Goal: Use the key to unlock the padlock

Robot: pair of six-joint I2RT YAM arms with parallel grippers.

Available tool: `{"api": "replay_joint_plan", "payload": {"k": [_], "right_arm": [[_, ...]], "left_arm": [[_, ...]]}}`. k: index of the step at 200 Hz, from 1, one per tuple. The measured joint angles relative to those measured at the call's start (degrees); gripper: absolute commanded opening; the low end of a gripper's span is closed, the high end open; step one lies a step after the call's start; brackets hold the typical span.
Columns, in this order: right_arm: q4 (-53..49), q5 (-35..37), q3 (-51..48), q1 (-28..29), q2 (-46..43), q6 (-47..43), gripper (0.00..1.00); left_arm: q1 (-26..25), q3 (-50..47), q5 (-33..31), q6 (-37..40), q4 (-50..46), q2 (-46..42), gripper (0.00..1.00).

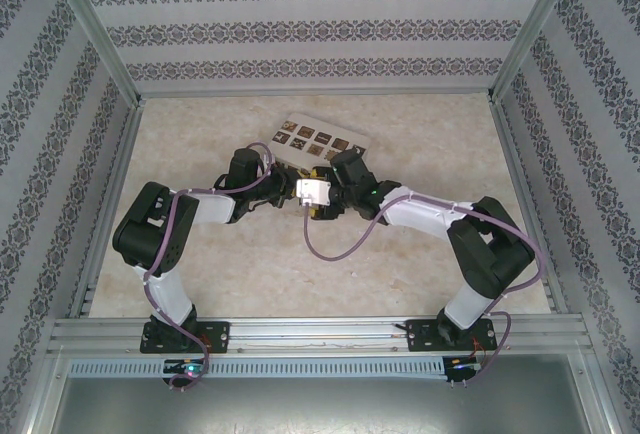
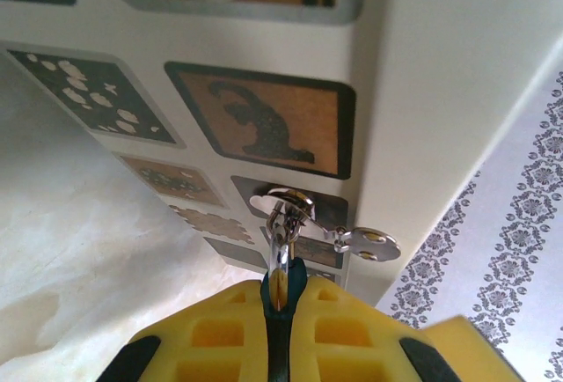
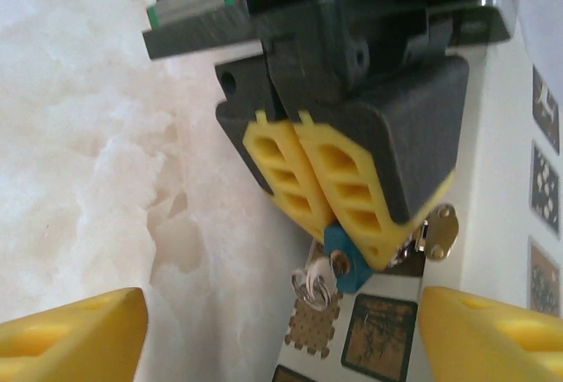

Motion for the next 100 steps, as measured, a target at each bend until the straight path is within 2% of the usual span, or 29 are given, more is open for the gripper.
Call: {"api": "replay_joint_plan", "payload": {"k": [41, 56, 100], "right_arm": [[3.3, 2.3, -0.2, 0.9, 0.0, 1.2, 0.49], [4.0, 2.9, -0.2, 0.9, 0.1, 1.5, 0.47], [6.1, 5.1, -0.2, 0.9, 2.4, 2.4, 0.33]], "left_arm": [[0.0, 0.0, -0.3, -1.4, 0.0, 0.0, 0.00], [0.0, 0.0, -0.3, -1.7, 0.1, 0.0, 0.00], [0.0, 0.0, -0.3, -2.7, 0.1, 0.0, 0.00]]}}
